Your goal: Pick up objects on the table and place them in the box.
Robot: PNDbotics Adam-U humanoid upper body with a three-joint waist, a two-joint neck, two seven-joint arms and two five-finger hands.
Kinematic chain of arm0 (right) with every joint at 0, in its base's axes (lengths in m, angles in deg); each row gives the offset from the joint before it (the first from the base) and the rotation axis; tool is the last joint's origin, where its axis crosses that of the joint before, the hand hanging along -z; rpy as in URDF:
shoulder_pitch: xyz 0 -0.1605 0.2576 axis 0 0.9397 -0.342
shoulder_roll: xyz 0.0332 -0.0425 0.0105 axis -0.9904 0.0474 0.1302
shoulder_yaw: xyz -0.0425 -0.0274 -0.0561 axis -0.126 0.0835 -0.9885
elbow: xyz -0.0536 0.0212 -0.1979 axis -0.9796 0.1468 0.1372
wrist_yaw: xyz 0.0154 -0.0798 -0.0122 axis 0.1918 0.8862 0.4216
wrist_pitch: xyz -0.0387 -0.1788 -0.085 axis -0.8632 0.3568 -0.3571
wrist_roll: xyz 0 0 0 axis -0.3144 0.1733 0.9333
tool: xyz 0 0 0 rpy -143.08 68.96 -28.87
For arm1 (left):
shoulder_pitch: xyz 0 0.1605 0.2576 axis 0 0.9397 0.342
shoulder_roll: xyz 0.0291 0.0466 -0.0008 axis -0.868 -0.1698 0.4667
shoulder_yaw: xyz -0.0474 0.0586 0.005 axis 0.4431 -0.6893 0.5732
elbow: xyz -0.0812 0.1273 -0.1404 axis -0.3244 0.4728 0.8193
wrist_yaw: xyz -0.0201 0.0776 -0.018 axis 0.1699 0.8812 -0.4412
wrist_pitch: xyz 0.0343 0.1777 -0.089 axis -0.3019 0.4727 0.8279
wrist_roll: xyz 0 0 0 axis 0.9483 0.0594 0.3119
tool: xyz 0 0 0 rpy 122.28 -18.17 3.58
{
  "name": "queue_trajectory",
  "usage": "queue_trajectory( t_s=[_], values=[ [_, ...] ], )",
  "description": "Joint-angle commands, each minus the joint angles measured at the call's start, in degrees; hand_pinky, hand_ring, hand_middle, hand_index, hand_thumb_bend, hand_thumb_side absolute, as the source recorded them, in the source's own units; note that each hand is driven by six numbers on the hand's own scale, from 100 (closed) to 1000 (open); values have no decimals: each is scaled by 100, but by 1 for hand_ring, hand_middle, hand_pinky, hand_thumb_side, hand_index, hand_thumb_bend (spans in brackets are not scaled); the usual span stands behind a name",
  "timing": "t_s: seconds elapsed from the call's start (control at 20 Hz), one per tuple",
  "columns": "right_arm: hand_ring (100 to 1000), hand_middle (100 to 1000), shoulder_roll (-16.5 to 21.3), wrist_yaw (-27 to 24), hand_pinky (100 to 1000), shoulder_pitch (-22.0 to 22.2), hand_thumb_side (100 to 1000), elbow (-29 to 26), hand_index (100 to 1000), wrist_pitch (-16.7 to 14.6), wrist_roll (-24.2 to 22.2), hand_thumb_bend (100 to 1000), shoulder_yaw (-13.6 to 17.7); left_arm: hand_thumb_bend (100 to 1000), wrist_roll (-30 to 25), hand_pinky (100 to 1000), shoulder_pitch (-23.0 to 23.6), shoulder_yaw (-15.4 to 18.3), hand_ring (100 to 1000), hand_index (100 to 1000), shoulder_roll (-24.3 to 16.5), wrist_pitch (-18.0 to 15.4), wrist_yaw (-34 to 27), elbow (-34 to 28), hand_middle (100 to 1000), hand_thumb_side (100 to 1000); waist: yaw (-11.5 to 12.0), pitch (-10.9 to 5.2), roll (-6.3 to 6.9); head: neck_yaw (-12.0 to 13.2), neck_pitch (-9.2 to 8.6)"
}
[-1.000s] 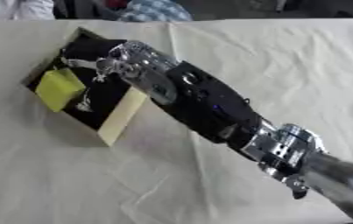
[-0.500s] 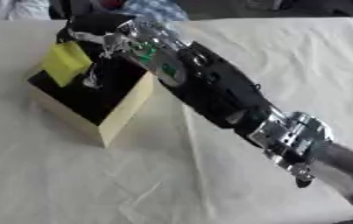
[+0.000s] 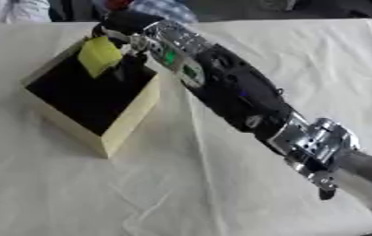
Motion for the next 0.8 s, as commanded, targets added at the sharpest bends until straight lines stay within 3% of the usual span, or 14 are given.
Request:
queue_trajectory(
  t_s=[0.05,0.2,0.4,0.8],
  values=[
    [620,499,109,330,616,-91,149,208,591,-73,168,129,130,100,-37,700,-67,3,857,663,-60,13,7,-107,883,674,10,-82,39,-40,-85],
    [684,554,69,579,682,-89,182,331,668,-203,188,212,168,100,-51,700,-62,2,859,662,-54,31,16,-107,886,676,5,-71,40,-44,-80],
    [736,607,28,658,704,-137,217,257,727,-389,27,306,188,100,-65,700,-48,-2,860,661,-50,50,26,-107,887,677,-7,-68,43,-42,-54],
    [826,730,140,461,771,-187,370,-554,798,-602,-538,414,-23,100,-79,700,-5,-1,861,660,-48,97,55,-107,888,678,-32,-110,42,-18,-6]
  ],
)
